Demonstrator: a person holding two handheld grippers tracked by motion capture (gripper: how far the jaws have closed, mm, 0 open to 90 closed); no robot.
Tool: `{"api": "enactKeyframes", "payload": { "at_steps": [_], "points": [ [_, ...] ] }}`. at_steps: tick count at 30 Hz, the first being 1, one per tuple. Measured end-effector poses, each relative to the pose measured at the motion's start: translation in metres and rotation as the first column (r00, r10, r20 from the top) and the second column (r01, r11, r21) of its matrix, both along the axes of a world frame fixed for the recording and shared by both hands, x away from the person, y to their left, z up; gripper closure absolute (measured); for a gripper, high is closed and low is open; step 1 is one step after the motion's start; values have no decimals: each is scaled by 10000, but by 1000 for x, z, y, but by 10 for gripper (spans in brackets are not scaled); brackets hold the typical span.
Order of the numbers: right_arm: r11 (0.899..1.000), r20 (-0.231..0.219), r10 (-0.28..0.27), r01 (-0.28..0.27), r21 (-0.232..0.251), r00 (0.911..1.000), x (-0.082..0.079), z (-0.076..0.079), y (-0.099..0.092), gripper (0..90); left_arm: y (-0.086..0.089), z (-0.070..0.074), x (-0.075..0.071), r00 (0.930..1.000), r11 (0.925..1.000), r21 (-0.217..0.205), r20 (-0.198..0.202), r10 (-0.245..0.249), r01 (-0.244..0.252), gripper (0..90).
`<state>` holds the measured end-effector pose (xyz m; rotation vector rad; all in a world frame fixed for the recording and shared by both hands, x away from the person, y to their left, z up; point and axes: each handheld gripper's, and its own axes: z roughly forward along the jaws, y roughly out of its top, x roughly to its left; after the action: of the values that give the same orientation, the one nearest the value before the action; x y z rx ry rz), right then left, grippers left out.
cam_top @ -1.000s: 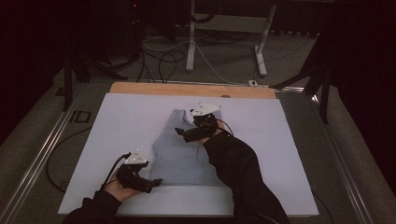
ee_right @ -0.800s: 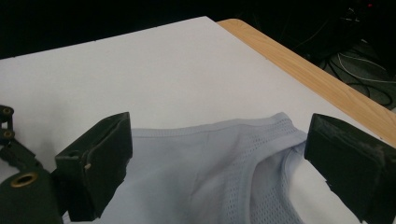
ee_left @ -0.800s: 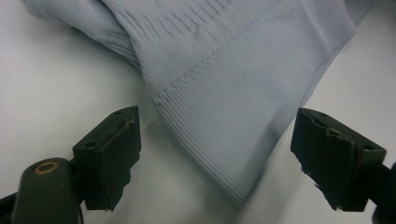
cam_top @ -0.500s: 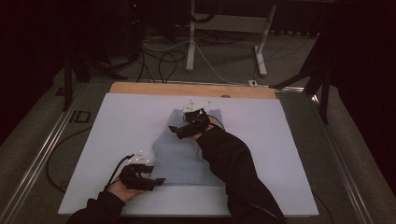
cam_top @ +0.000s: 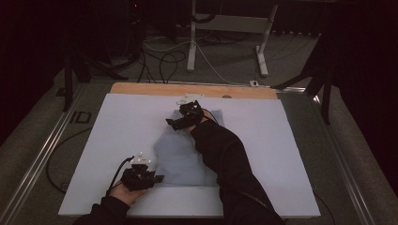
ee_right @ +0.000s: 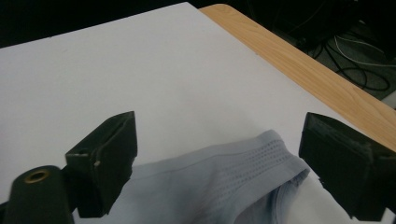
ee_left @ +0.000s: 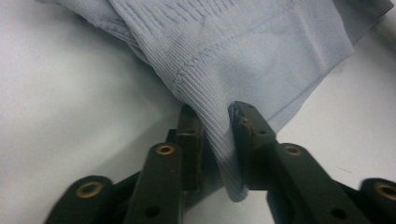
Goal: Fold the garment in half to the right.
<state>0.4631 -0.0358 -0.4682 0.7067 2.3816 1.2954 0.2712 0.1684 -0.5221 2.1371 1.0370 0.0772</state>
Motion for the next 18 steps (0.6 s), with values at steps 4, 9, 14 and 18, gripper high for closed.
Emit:
{"api": "enactKeyframes", "payload": {
  "at_steps": [4,9,14,18],
  "points": [
    [9995,-167,-258,255,-186,9995,10,-5,3,137,-2,3,-1,9998,10000,-46,216,6,-5,845],
    [9979,-400,-577,564,-326,9975,22,-8,7,199,-4,4,-2,9988,9997,-183,467,-129,138,855],
    [9933,-400,-859,825,-812,9955,32,-10,15,335,-5,4,-1,9990,9990,-424,423,-121,139,857],
    [9889,-552,-1130,1068,-1035,9921,40,-13,22,386,-6,4,-1,9987,9988,-440,477,-186,207,858]
  ]
}}
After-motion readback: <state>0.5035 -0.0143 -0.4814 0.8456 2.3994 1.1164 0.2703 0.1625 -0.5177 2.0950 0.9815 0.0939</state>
